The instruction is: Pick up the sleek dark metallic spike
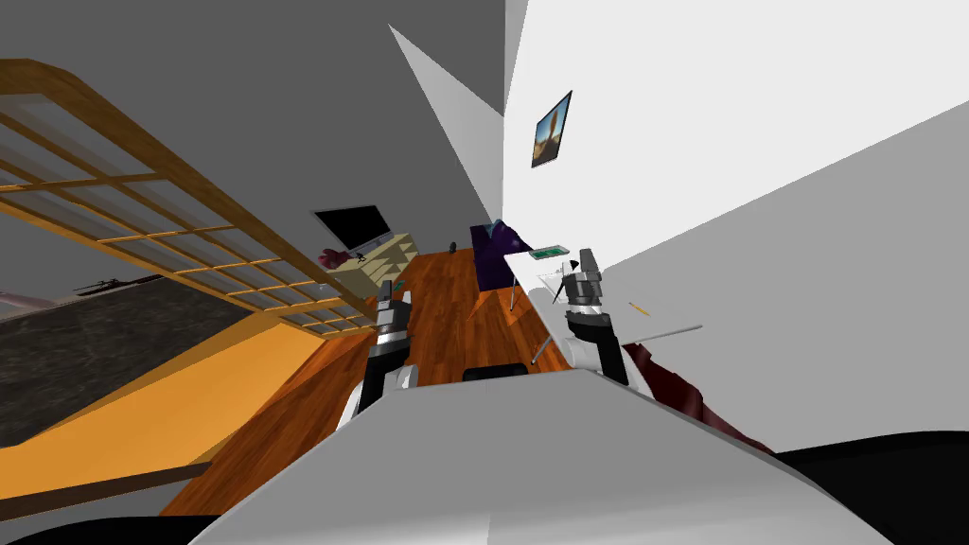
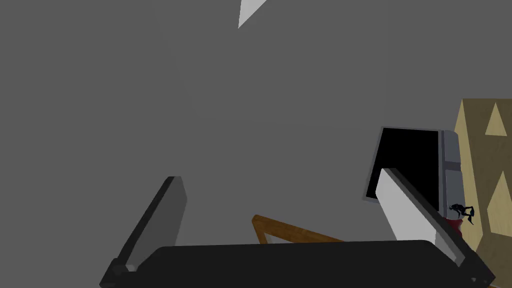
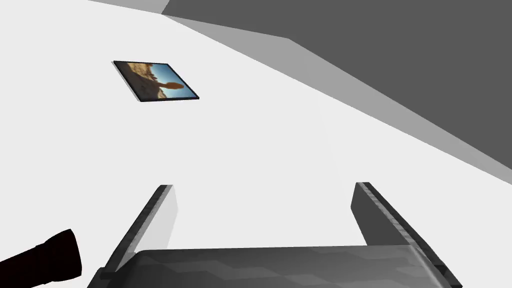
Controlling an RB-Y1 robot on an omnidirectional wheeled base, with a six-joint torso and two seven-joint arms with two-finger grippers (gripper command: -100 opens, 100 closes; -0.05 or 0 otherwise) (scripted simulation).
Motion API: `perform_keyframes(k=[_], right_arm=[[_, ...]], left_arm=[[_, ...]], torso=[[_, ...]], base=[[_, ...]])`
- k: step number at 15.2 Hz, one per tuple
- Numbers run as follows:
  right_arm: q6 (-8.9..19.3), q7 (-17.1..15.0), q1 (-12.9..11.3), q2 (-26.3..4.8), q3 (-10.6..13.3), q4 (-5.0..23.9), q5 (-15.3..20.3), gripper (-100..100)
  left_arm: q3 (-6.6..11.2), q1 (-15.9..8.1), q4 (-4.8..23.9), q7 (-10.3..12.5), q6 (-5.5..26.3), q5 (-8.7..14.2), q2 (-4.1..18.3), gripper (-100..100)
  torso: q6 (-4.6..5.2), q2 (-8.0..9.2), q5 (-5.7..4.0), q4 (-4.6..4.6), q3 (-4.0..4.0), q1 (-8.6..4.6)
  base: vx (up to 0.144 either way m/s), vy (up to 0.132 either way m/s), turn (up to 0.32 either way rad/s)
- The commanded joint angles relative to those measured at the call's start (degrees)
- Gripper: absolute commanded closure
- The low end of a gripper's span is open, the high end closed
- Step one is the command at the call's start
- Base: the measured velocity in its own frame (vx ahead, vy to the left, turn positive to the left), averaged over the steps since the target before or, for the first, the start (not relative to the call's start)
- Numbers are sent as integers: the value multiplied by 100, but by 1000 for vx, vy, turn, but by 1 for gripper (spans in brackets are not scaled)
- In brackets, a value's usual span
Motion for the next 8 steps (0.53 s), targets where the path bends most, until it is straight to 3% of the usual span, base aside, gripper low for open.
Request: perform_keyframes(k=[1,5,8], right_arm=[[78,37,21,-261,-6,71,61,-100],[265,120,76,-569,-15,238,204,-100],[533,236,164,-793,-20,476,411,-100]], left_arm=[[0,0,0,0,0,0,0,0],[-1,0,0,0,0,0,-1,0],[-2,0,0,0,0,0,-2,0]], torso=[[0,0,0,0,0,0],[0,1,7,0,1,35],[-1,1,13,0,0,63]], base=[[-6,33,-2],[-2,93,-19],[-7,160,-40]])
